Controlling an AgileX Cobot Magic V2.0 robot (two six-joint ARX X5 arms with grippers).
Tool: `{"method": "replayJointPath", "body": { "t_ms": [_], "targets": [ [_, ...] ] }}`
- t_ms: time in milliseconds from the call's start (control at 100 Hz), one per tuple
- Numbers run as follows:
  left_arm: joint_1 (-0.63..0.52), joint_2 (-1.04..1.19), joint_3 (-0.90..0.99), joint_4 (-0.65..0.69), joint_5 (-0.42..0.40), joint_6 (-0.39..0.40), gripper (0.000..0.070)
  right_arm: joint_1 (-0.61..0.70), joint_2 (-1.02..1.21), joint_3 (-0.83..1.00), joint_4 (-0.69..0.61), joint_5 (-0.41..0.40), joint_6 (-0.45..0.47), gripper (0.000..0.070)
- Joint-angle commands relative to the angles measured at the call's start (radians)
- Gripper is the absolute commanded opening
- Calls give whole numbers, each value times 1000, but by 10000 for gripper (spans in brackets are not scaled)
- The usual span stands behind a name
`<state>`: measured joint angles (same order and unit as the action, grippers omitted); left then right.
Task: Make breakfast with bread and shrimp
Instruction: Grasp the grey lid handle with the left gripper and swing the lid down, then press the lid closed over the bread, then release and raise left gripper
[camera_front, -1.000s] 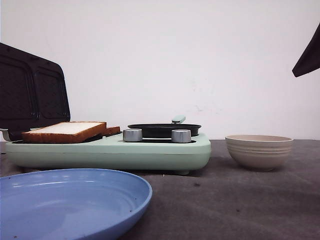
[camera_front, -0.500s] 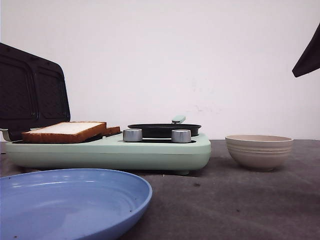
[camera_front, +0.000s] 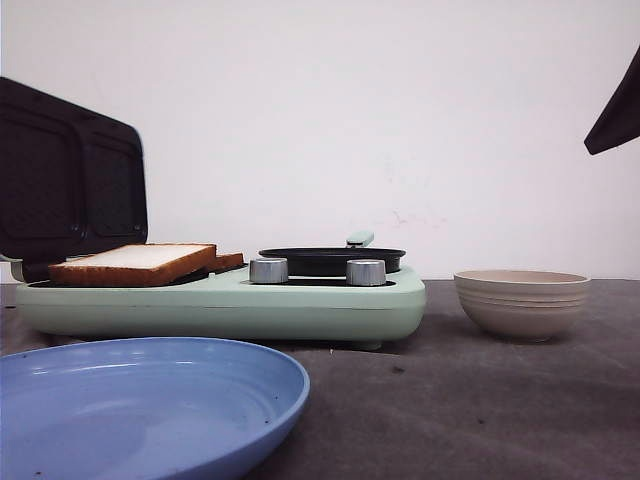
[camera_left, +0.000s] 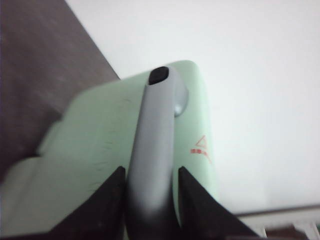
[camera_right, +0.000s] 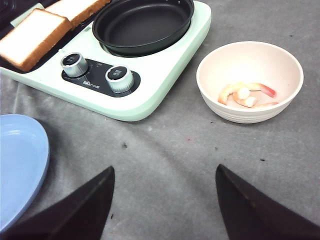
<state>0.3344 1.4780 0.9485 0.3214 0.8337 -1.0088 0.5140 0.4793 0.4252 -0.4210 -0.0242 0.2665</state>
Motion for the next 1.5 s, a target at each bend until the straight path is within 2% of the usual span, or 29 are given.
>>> {"method": "replayJointPath", "body": {
  "t_ms": [0, 300, 500, 750, 980, 1240, 1490],
  "targets": [
    [-40, 28, 6, -14, 2, 82, 3, 4, 2, 3, 8, 2, 8, 387],
    [-180, 28, 6, -50, -32, 174, 3, 4, 2, 3, 8, 2, 8, 387],
    [-278, 28, 6, -173, -112, 302, 3, 4, 2, 3, 8, 2, 8, 387],
    [-406, 28, 6, -321, -288, 473, 3, 4, 2, 3, 8, 2, 11, 387],
    [-513, 28, 6, -388, -461, 581, 3, 4, 2, 3, 0, 2, 11, 387],
    [-590, 28, 6, -426, -603, 643, 3, 4, 2, 3, 0, 2, 14, 387],
    [-634, 28, 6, -433, -646, 676, 4, 4, 2, 3, 0, 2, 15, 387]
  ]
}}
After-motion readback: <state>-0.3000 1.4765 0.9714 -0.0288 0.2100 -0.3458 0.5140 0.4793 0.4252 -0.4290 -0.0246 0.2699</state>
